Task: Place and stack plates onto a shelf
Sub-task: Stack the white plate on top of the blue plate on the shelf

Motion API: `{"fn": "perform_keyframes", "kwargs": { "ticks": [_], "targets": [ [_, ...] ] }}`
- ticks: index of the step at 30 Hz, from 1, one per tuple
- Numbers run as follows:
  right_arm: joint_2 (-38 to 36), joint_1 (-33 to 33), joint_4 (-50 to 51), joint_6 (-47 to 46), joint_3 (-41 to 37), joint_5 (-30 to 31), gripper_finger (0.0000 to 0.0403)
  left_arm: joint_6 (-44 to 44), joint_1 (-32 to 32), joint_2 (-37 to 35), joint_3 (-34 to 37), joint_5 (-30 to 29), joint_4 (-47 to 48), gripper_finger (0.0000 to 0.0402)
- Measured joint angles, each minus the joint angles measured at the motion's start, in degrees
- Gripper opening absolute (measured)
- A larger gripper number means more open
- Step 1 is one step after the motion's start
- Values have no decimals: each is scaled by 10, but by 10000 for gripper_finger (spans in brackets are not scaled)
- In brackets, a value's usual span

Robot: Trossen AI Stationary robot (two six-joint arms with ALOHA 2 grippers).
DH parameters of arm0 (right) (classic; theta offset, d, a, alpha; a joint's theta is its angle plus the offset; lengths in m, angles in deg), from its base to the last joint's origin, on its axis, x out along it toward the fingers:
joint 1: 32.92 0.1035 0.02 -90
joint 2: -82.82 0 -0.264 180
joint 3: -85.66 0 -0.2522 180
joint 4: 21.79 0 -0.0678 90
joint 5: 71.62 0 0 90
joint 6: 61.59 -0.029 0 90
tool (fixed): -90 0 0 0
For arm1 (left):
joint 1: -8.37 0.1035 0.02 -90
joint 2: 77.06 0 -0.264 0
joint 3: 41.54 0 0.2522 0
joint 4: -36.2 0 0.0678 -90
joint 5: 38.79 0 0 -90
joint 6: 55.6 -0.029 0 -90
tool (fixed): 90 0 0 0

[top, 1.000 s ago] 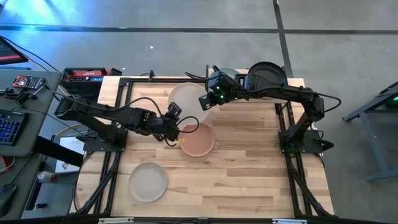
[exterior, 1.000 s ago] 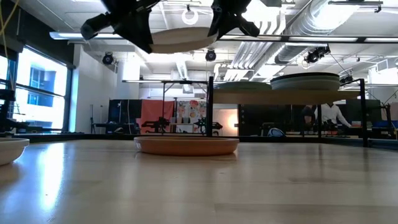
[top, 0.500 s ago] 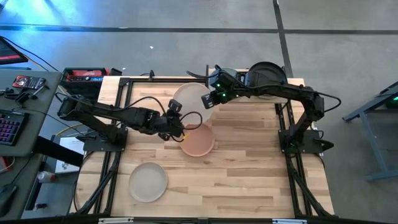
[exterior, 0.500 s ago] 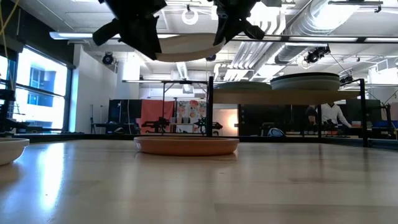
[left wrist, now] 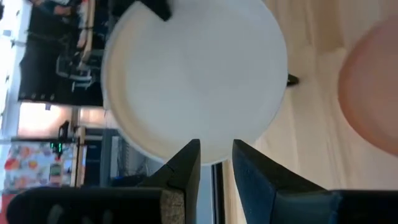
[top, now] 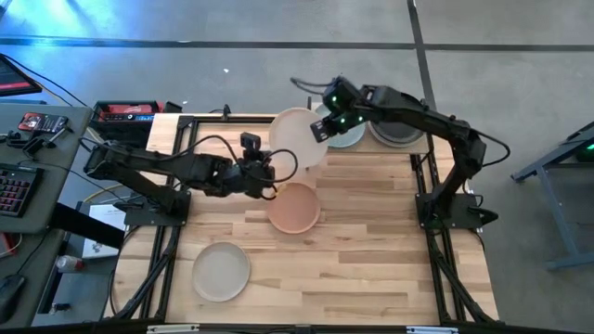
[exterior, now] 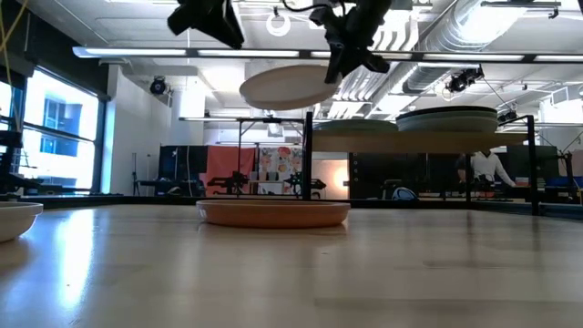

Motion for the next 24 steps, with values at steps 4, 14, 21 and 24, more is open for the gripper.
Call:
{"fn": "perform_keyframes", "kwargs": {
  "ticks": [4, 14, 21, 24],
  "targets": [
    [0, -54, 0, 52, 0, -54, 1, 35, 6, 0, -5, -6, 1, 83],
    [0, -199, 0, 155, 0, -207, 1, 100, 46, 0, -5, -5, 13, 83],
    [0, -289, 38, 200, 0, -232, 1, 130, 81, 0, -5, -2, 12, 83],
    [0, -315, 66, 224, 0, -229, 1, 145, 97, 0, -5, 5, 12, 83]
  ]
}}
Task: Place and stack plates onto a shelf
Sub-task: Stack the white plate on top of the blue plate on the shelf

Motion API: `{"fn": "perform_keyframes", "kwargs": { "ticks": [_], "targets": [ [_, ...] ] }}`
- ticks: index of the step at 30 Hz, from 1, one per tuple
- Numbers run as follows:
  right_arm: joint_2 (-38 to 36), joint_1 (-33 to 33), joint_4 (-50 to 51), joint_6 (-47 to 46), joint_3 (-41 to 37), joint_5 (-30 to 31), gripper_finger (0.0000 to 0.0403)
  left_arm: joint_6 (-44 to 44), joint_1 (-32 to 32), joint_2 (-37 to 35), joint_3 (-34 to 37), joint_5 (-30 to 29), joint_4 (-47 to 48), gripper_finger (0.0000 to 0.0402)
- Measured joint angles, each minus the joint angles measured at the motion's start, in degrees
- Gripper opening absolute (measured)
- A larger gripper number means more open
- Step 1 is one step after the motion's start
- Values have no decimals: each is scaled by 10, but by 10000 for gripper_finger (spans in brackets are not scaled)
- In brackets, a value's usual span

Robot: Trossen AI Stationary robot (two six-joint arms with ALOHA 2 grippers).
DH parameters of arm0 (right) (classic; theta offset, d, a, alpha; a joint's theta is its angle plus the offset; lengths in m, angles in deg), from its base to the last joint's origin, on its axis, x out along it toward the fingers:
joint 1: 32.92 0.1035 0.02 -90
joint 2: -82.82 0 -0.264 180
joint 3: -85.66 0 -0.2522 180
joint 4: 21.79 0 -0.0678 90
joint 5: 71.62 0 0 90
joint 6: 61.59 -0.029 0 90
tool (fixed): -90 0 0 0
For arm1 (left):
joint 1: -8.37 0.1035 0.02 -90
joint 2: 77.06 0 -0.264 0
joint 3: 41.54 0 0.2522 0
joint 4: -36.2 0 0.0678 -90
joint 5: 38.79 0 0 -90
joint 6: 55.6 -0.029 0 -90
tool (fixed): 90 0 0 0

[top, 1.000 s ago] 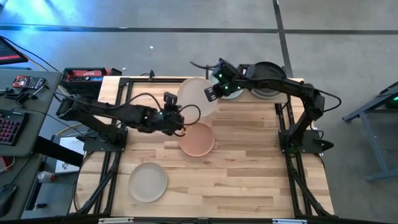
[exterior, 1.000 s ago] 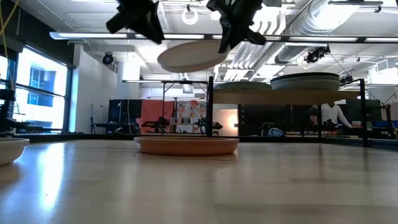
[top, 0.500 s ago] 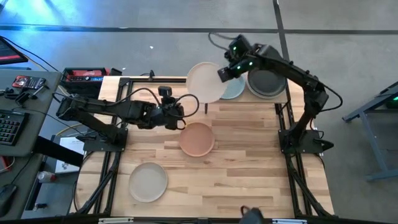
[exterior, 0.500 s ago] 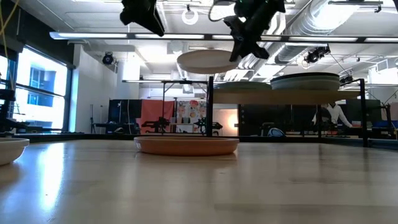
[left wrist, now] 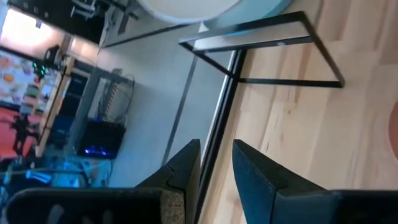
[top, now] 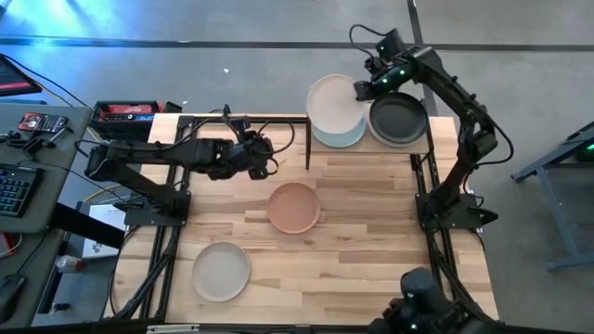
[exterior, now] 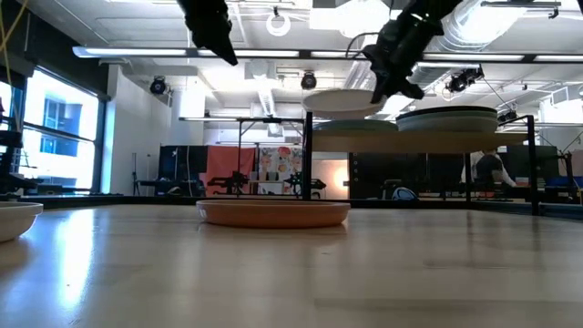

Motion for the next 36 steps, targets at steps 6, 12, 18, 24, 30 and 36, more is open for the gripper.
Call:
{"fn": "perform_keyframes", "kwargs": {
  "ticks": [6, 12, 18, 24, 30, 36],
  "targets": [
    [1, -14, 46, 31, 0, 6, 0, 20, 28, 0, 0, 21, -1, 83],
    [2, -7, 70, 30, 0, 18, 0, 31, 44, 0, 0, 31, -2, 83],
    [4, 6, 71, 10, 0, 32, 0, 31, 44, 0, 0, 31, -2, 83],
    [6, 22, 80, -15, -1, 47, 0, 30, 44, 0, 0, 31, -4, 83],
    [7, 29, 75, -25, -1, 79, 4, -7, 44, 0, 0, 31, -4, 83],
    [7, 29, 75, -31, -1, 79, 20, -11, 44, 0, 0, 31, -4, 83]
  ]
}}
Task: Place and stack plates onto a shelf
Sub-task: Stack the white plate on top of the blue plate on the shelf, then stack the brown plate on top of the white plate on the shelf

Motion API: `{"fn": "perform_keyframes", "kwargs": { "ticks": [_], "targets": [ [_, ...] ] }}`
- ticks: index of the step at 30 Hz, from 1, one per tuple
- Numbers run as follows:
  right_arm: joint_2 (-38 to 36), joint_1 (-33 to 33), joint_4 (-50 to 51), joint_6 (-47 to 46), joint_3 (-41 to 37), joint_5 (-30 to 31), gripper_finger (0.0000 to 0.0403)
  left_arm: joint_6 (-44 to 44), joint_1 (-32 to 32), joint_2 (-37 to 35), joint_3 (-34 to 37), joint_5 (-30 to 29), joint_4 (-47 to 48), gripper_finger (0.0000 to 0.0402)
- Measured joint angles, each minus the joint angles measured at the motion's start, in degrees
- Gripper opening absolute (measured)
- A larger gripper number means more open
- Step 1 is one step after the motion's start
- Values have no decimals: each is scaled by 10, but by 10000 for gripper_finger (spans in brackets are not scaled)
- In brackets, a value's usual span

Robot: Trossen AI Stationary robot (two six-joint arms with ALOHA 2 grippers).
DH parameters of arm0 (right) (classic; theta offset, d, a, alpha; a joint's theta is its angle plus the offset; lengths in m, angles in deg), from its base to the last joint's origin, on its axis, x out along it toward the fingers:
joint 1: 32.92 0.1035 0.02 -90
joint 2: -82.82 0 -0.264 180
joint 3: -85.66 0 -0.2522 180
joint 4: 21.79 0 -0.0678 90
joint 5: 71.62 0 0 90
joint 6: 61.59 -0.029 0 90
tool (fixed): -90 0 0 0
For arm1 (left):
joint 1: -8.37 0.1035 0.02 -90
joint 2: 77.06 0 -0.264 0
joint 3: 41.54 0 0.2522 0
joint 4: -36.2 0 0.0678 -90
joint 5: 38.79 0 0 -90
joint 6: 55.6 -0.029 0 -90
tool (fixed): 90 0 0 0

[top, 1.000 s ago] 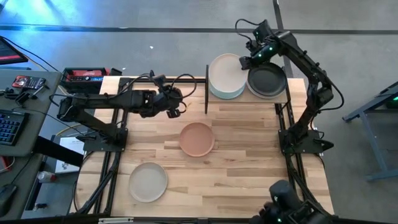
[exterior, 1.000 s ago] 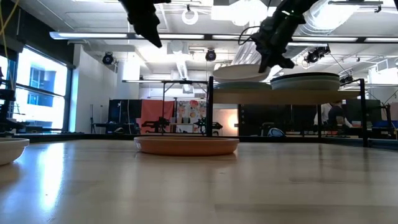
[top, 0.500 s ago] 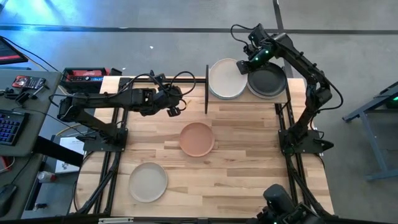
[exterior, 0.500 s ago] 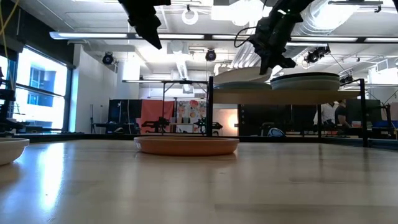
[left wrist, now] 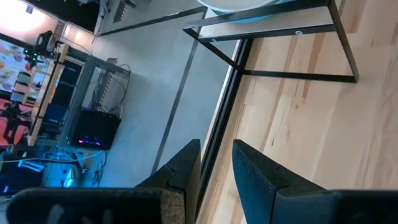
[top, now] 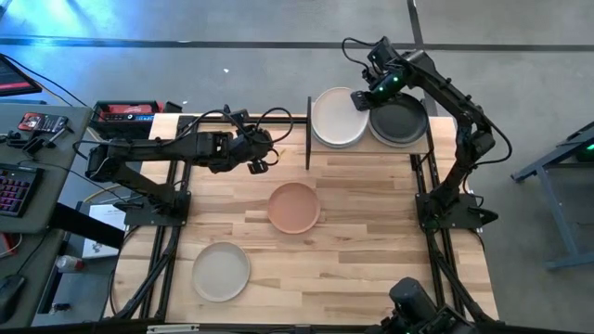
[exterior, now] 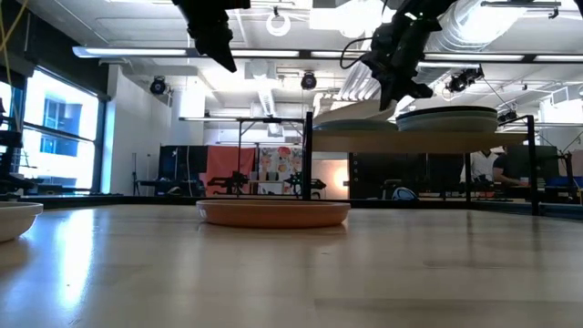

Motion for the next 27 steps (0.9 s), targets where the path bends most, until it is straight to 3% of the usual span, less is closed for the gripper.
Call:
{"fn": "perform_keyframes", "kwargs": {
  "ticks": [14, 27],
  "targets": [
    [0, 13, -3, 0, 0, 31, 90, -6, 29, 0, 0, 0, 1, 83],
    [-22, 3, 2, -19, 0, -17, 99, 2, 49, 0, 0, 0, 15, 83]
  ]
}}
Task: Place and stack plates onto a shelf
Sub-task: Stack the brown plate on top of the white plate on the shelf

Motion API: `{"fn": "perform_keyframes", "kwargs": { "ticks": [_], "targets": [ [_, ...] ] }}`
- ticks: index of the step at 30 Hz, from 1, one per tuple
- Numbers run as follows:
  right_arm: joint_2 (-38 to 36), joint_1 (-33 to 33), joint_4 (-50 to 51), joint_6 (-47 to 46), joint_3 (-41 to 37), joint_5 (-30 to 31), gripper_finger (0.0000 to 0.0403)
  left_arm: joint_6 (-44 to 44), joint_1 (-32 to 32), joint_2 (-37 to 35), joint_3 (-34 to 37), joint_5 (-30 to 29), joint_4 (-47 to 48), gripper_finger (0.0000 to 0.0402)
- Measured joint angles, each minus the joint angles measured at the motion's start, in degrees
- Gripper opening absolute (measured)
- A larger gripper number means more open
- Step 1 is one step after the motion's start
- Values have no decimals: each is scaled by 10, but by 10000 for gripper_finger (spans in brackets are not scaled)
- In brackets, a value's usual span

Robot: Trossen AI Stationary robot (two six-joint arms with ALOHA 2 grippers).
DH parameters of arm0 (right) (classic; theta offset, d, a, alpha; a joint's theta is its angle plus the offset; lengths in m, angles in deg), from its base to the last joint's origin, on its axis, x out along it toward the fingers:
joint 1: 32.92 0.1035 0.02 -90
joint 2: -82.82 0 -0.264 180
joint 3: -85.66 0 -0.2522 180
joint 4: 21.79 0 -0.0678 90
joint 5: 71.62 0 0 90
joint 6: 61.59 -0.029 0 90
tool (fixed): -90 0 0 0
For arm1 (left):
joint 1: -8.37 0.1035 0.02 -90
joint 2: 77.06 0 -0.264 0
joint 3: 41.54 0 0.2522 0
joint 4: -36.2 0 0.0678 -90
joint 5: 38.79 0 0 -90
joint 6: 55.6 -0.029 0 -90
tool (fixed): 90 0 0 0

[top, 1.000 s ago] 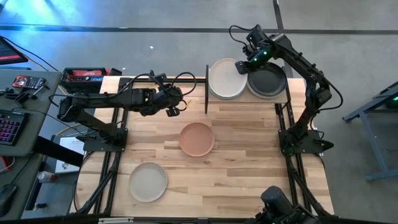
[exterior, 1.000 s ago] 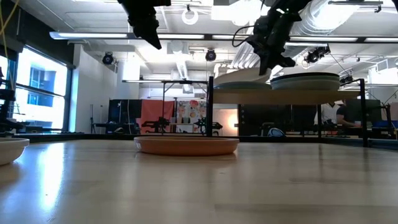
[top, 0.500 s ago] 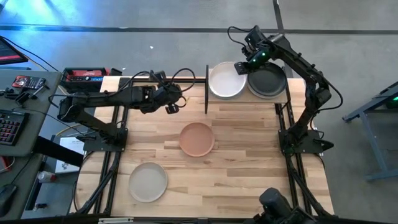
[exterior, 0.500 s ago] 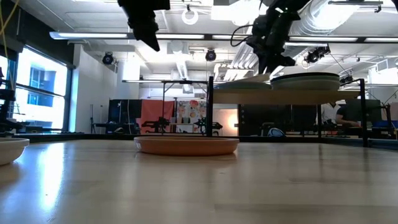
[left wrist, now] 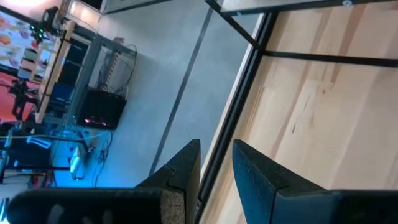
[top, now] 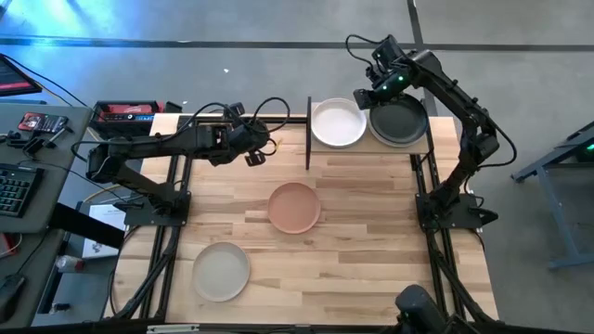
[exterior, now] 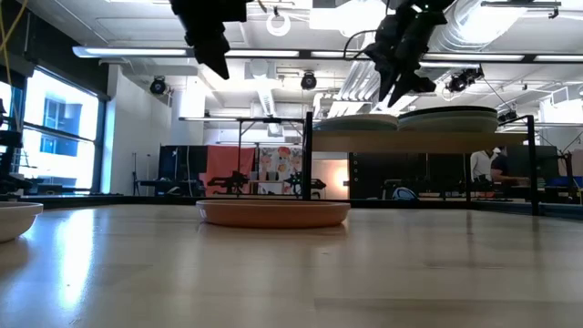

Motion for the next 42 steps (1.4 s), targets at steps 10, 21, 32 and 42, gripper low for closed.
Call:
{"fn": "perform_keyframes", "kwargs": {
  "ticks": [10, 21, 32, 42],
  "targets": [
    [-12, 112, 34, 32, -1, -20, 99, 169, 0, 0, 0, 76, 96, 83],
    [-12, 307, -6, 75, -48, -20, 99, 305, 0, 0, 0, 135, 187, 83],
    [-12, 448, -175, 33, -97, -20, 99, 364, -1, 0, 0, 216, 290, 83],
    [-11, 536, -355, 75, -199, 28, 99, 399, -26, 0, 0, 274, 299, 83]
  ]
}}
